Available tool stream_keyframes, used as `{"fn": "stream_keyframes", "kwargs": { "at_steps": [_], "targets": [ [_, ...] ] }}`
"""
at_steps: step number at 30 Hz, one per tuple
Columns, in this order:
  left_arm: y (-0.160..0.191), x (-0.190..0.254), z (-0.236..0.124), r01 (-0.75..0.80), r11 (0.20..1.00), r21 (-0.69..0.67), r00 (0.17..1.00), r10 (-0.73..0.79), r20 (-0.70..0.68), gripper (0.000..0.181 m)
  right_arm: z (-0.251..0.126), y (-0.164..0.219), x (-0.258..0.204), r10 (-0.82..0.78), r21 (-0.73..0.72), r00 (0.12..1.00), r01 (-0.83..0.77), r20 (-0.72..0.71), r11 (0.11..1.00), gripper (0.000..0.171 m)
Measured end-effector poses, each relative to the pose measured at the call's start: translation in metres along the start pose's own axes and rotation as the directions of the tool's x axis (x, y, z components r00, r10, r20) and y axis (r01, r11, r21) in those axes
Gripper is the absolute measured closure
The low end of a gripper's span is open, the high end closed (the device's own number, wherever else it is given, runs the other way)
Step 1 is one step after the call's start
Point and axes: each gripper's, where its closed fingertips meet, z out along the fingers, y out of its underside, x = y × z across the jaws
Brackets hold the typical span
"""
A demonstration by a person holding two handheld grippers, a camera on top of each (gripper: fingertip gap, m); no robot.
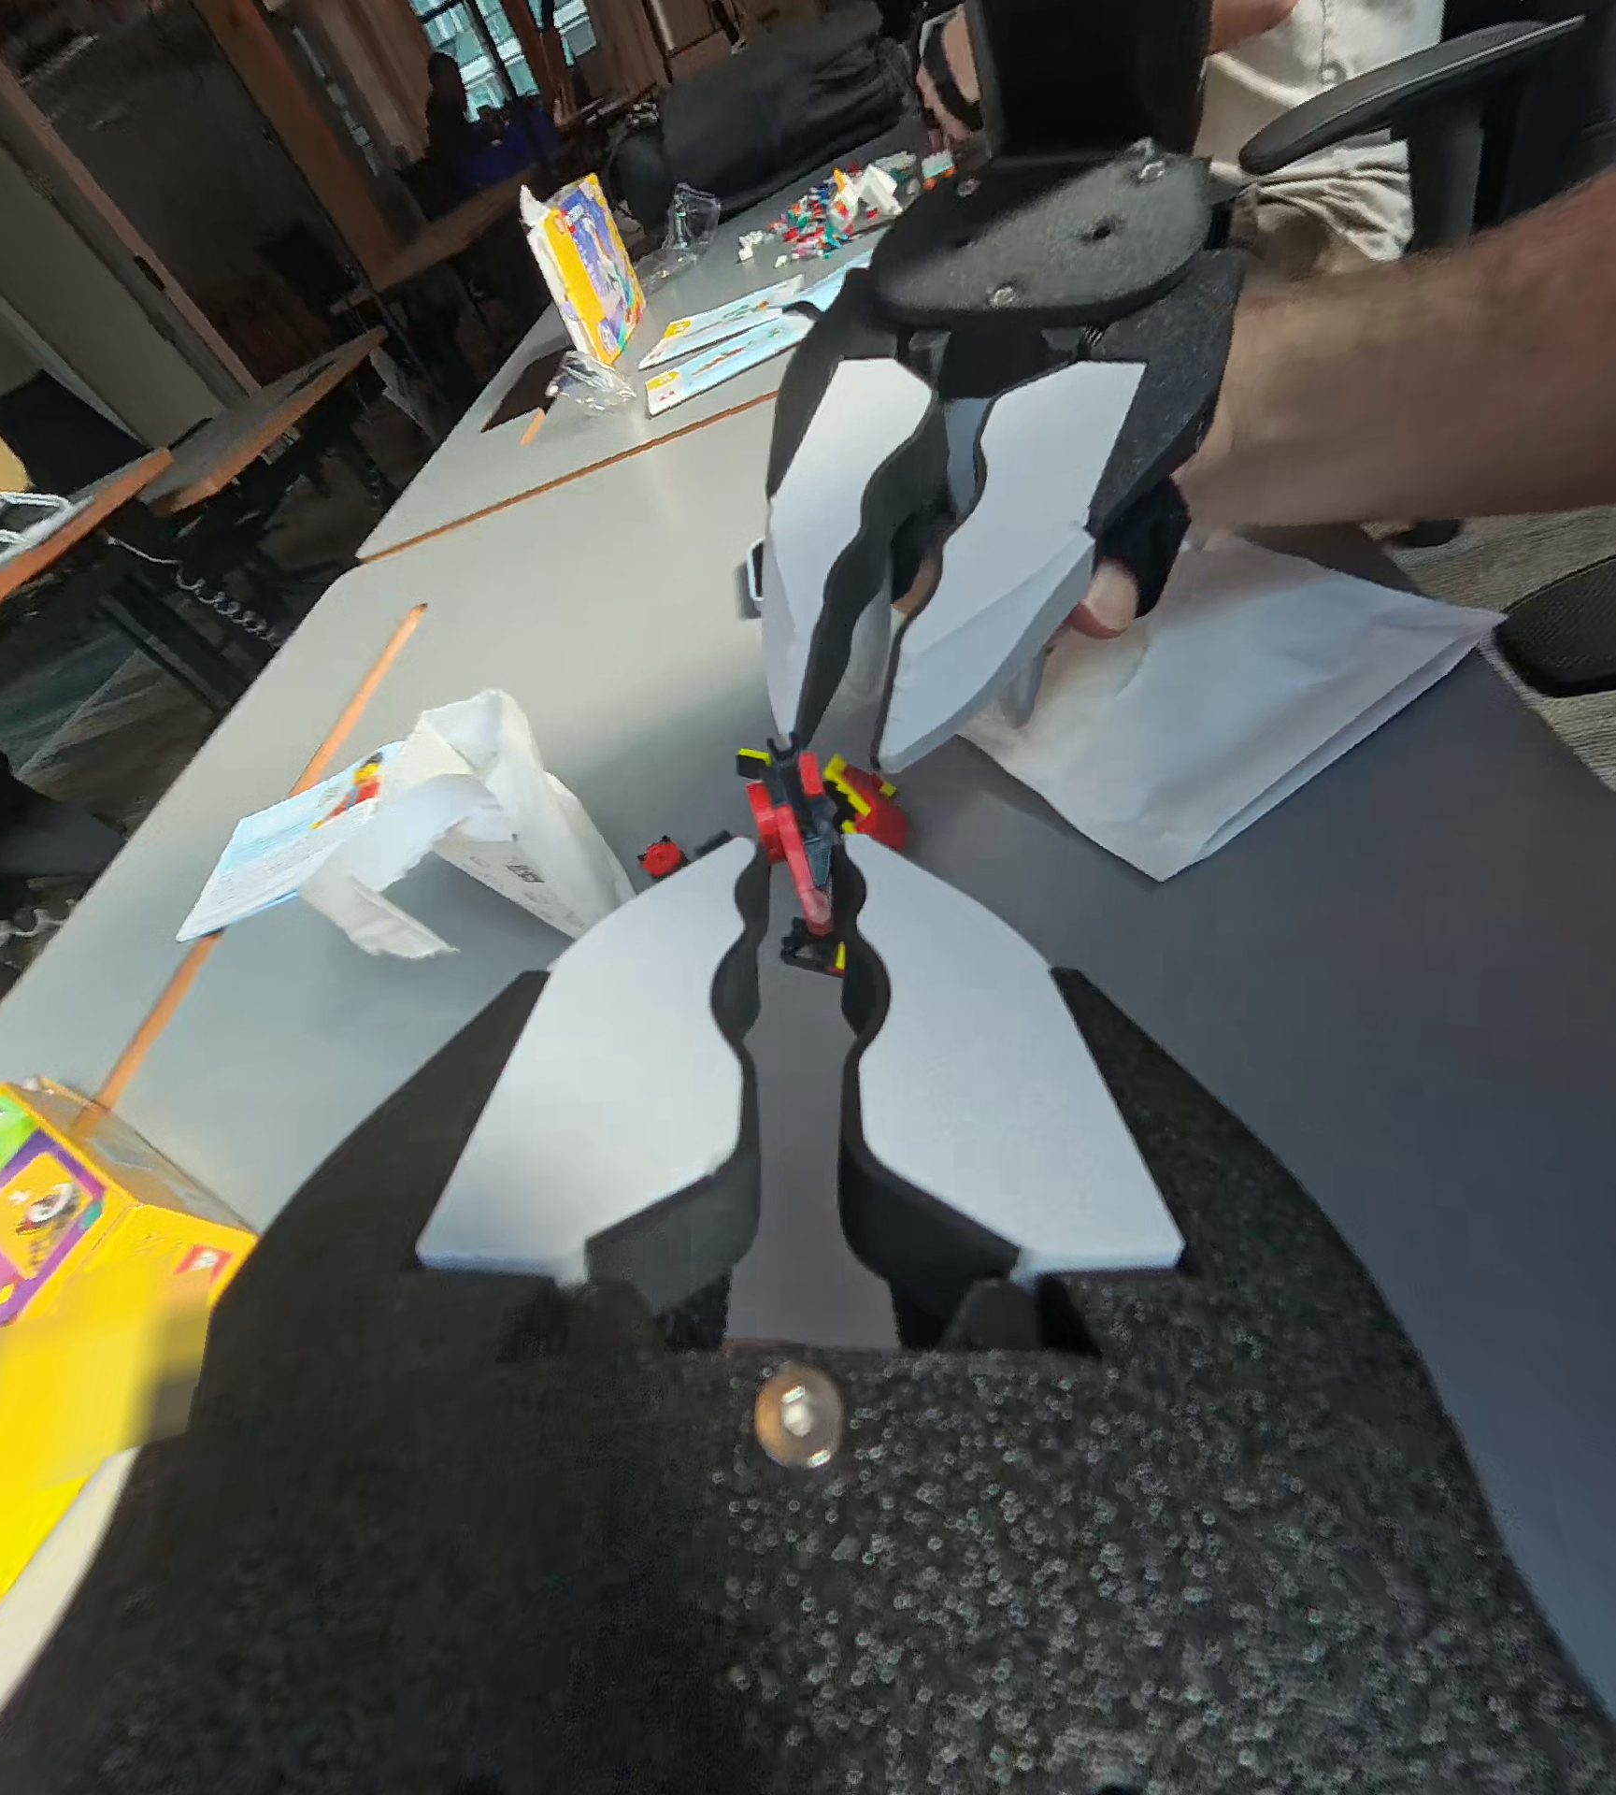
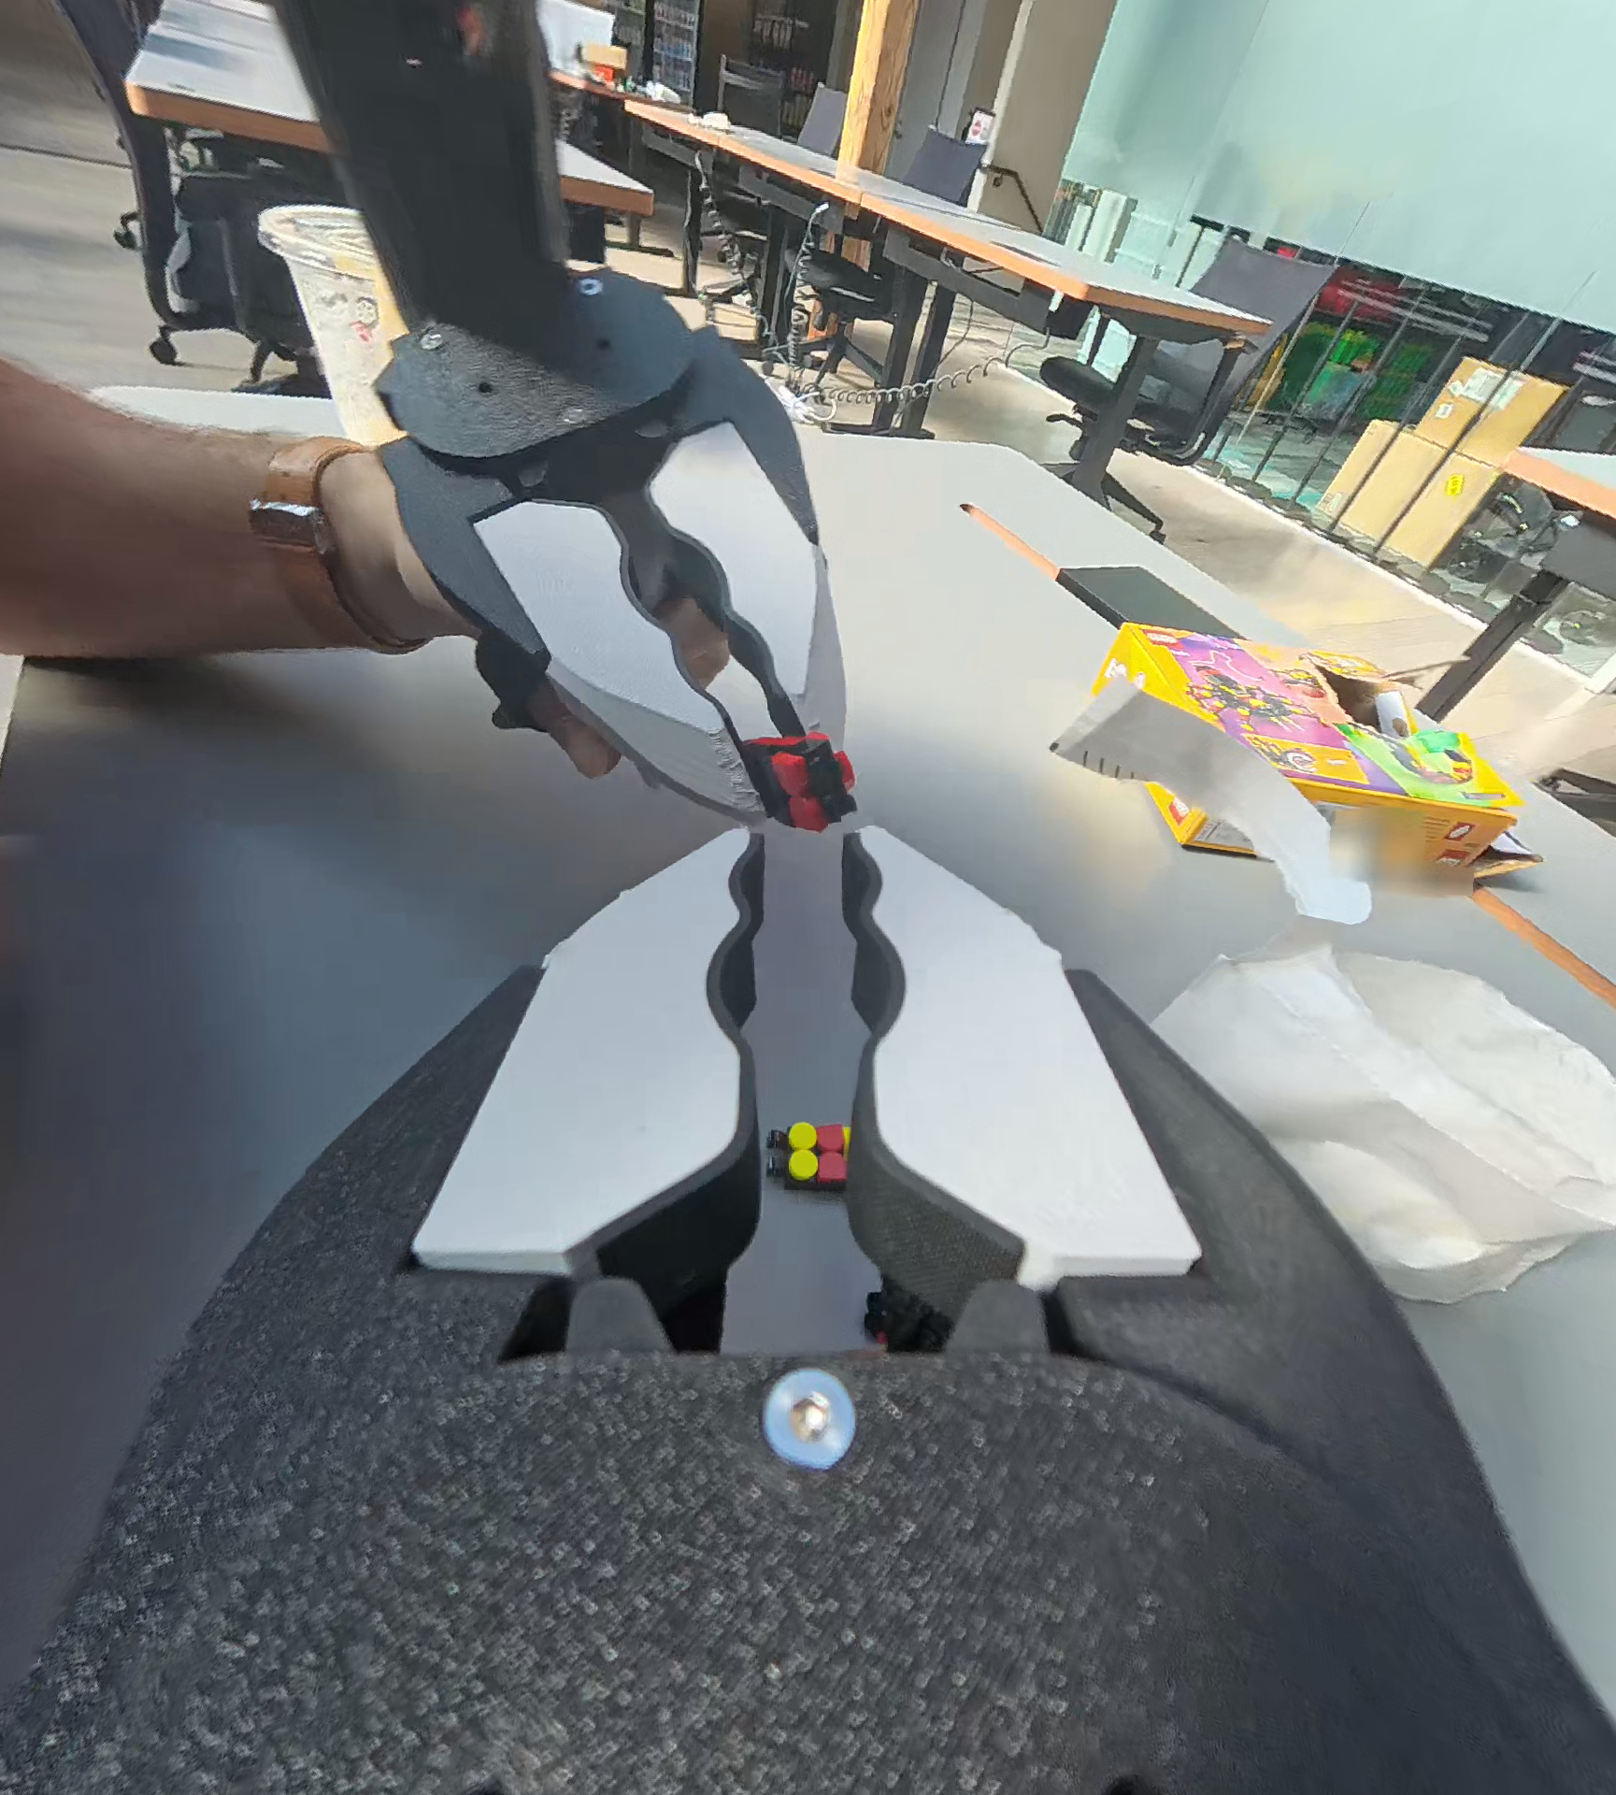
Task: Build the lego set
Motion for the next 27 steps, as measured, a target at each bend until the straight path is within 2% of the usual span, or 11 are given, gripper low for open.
{"fn": "stream_keyframes", "kwargs": {
  "at_steps": [3, 6, 9, 14, 17, 19, 21, 24, 25, 27],
  "targets": [
    [-0.010, -0.008, -0.003, -0.166, 0.986, -0.001, 0.974, 0.164, 0.156, 0.170, 0.003, -0.002, 0.001, 0.269, 0.005, 0.963, -0.269, 0.029, 0.963, 0.149],
    [-0.015, -0.010, -0.002, -0.256, 0.967, -0.017, 0.939, 0.253, 0.232, 0.170, 0.003, -0.023, 0.001, 0.495, 0.138, 0.862, -0.507, 0.111, 0.851, 0.147],
    [-0.020, -0.014, -0.004, -0.281, 0.960, -0.008, 0.918, 0.272, 0.289, 0.169, 0.009, -0.020, 0.005, 0.564, 0.144, 0.822, -0.569, 0.078, 0.809, 0.148],
    [-0.024, -0.021, -0.006, -0.299, 0.954, -0.022, 0.899, 0.290, 0.328, 0.169, 0.011, -0.028, 0.008, 0.630, 0.212, 0.765, -0.643, 0.134, 0.736, 0.160],
    [-0.025, -0.027, -0.004, -0.319, 0.946, -0.055, 0.880, 0.317, 0.354, 0.169, 0.008, -0.035, 0.011, 0.668, 0.244, 0.718, -0.695, 0.194, 0.676, 0.149],
    [-0.028, -0.037, -0.002, -0.331, 0.941, -0.072, 0.855, 0.331, 0.400, 0.170, 0.006, -0.037, 0.020, 0.668, 0.276, 0.727, -0.683, 0.161, 0.677, 0.151],
    [-0.036, -0.055, -0.001, -0.392, 0.913, -0.114, 0.789, 0.397, 0.469, 0.170, 0.001, -0.049, 0.036, 0.654, 0.345, 0.747, -0.649, 0.118, 0.678, 0.163],
    [-0.064, -0.087, 0.002, -0.468, 0.878, -0.103, 0.712, 0.444, 0.544, 0.170, -0.006, -0.083, 0.069, 0.550, 0.394, 0.833, -0.523, 0.050, 0.756, 0.165],
    [-0.074, -0.099, 0.007, -0.441, 0.896, -0.058, 0.743, 0.400, 0.537, 0.170, -0.007, -0.095, 0.082, 0.474, 0.391, 0.880, -0.435, -0.003, 0.811, 0.163],
    [-0.096, -0.122, 0.014, -0.278, 0.953, 0.123, 0.872, 0.197, 0.449, 0.170, -0.014, -0.118, 0.108, 0.209, 0.376, 0.963, -0.132, -0.171, 0.917, 0.164]
  ]
}}
